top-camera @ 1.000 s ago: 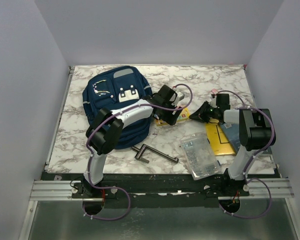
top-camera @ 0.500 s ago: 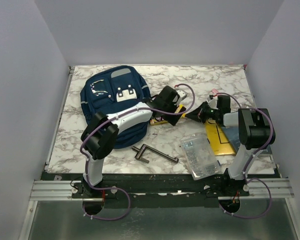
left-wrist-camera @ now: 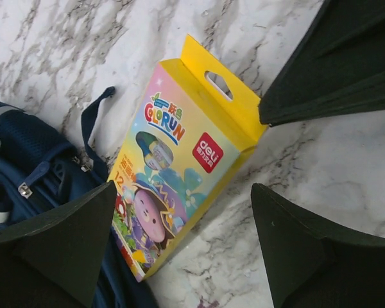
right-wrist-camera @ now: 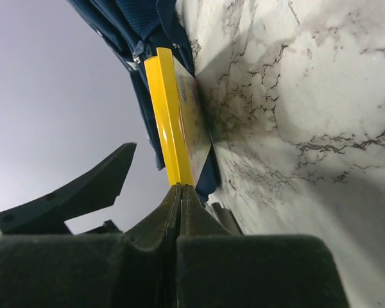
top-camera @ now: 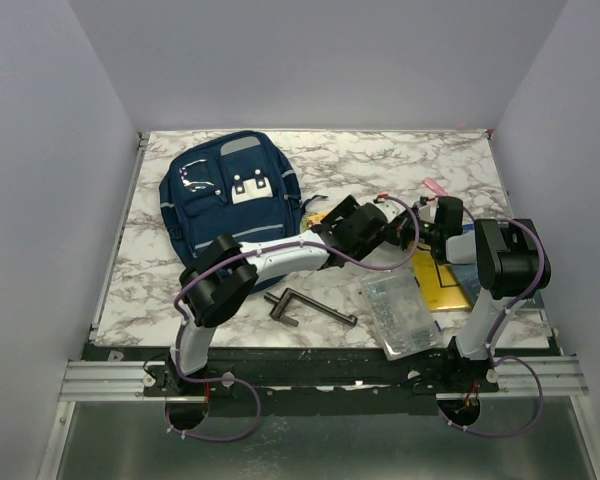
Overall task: Pack the student bag
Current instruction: Pick up the stationery from the center of the board.
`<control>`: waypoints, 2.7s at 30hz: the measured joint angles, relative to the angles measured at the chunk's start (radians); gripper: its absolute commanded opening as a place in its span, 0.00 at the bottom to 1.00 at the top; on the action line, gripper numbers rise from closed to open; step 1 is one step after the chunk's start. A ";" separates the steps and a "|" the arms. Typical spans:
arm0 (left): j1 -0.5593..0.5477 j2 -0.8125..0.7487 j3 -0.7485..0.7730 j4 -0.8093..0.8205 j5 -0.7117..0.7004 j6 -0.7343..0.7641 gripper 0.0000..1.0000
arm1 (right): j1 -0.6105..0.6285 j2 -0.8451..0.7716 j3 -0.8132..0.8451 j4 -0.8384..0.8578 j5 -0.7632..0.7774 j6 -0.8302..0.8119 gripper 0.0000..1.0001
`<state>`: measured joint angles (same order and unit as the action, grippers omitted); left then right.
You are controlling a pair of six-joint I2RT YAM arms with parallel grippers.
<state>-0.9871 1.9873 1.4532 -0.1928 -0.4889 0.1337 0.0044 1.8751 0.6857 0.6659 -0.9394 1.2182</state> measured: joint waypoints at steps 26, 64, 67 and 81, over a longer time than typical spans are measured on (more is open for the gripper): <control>-0.016 0.113 -0.031 0.264 -0.205 0.176 0.42 | 0.000 -0.043 -0.024 0.105 0.009 0.179 0.43; -0.013 -0.157 -0.156 0.117 -0.090 0.047 0.94 | 0.179 0.100 0.360 -0.365 0.089 -0.202 0.41; 0.011 -0.283 -0.138 -0.027 0.064 -0.044 0.97 | 0.179 0.100 0.360 -0.387 0.101 -0.230 0.38; 0.175 -0.601 -0.331 -0.284 0.328 0.006 0.92 | 0.179 0.026 0.349 -0.509 0.166 -0.345 0.17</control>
<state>-0.8120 1.3861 1.1221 -0.4770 -0.1604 0.1398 0.1833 1.9007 1.0351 0.1574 -0.7731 0.8734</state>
